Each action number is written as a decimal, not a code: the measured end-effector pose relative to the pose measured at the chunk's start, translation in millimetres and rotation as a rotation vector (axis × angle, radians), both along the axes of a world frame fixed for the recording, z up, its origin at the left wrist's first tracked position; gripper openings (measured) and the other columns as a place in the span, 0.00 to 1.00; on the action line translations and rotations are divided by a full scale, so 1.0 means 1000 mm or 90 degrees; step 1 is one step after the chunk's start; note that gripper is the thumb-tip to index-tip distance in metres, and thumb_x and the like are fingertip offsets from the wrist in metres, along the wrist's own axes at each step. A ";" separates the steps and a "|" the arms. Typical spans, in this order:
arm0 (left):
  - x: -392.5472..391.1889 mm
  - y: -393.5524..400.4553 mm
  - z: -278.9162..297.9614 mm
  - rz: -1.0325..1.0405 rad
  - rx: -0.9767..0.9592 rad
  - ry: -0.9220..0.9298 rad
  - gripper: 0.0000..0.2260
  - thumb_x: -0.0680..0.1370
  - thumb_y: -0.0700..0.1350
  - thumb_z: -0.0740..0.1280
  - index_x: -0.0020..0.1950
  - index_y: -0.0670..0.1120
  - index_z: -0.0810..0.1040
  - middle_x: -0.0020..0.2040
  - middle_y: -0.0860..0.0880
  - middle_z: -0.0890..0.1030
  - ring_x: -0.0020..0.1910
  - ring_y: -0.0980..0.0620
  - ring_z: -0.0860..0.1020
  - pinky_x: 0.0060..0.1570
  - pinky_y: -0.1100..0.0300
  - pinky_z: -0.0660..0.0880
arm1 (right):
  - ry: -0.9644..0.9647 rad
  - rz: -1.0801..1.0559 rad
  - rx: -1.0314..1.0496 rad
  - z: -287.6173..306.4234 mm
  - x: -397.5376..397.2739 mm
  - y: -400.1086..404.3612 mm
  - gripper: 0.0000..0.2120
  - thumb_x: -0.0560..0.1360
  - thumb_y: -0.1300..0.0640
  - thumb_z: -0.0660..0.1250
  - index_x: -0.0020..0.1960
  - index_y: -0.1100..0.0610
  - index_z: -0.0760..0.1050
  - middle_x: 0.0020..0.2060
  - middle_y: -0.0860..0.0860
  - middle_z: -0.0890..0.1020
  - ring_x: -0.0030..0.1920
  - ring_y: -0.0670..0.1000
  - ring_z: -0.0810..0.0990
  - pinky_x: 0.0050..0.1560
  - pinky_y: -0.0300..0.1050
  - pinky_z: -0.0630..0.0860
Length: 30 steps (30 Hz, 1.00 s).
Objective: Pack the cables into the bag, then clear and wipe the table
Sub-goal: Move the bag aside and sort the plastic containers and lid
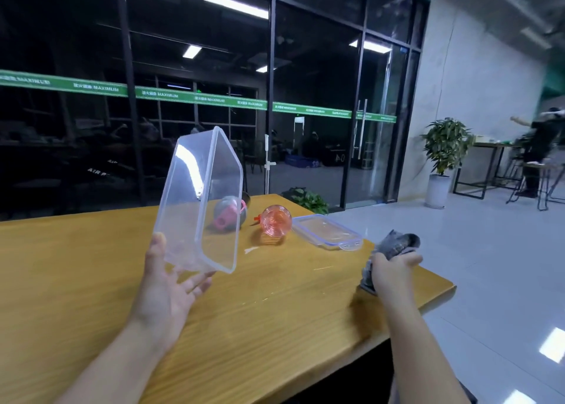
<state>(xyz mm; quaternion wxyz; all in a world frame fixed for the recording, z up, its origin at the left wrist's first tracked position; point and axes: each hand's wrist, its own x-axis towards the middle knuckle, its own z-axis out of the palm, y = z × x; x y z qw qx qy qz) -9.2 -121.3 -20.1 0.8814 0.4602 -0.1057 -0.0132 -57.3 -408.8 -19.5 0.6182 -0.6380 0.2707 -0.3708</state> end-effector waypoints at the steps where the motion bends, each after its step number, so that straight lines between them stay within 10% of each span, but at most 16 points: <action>1: 0.000 0.000 0.000 -0.003 0.006 0.002 0.48 0.55 0.74 0.68 0.69 0.51 0.66 0.63 0.46 0.74 0.54 0.39 0.78 0.51 0.50 0.73 | 0.023 -0.021 -0.010 0.001 -0.003 -0.005 0.11 0.77 0.68 0.54 0.51 0.58 0.53 0.45 0.58 0.69 0.31 0.52 0.70 0.25 0.43 0.68; 6: 0.000 0.000 -0.003 -0.028 0.005 0.011 0.36 0.61 0.71 0.64 0.65 0.54 0.68 0.65 0.47 0.71 0.53 0.37 0.79 0.55 0.47 0.71 | 0.281 -0.162 -0.244 -0.010 -0.002 -0.039 0.23 0.76 0.66 0.58 0.69 0.69 0.58 0.66 0.68 0.61 0.60 0.66 0.68 0.60 0.57 0.66; 20: 0.003 -0.001 -0.006 -0.043 0.030 0.022 0.23 0.72 0.66 0.58 0.62 0.55 0.70 0.63 0.46 0.74 0.53 0.35 0.79 0.56 0.46 0.72 | 0.617 -0.178 -0.402 -0.027 0.018 -0.064 0.19 0.77 0.59 0.55 0.69 0.55 0.67 0.69 0.55 0.65 0.68 0.57 0.62 0.66 0.51 0.60; 30: 0.003 0.000 -0.005 -0.077 0.047 0.033 0.27 0.71 0.67 0.58 0.66 0.55 0.69 0.64 0.44 0.75 0.52 0.34 0.79 0.60 0.42 0.71 | 0.384 -0.195 -0.535 -0.026 0.033 -0.045 0.18 0.73 0.57 0.65 0.63 0.50 0.73 0.67 0.55 0.69 0.70 0.56 0.60 0.71 0.56 0.49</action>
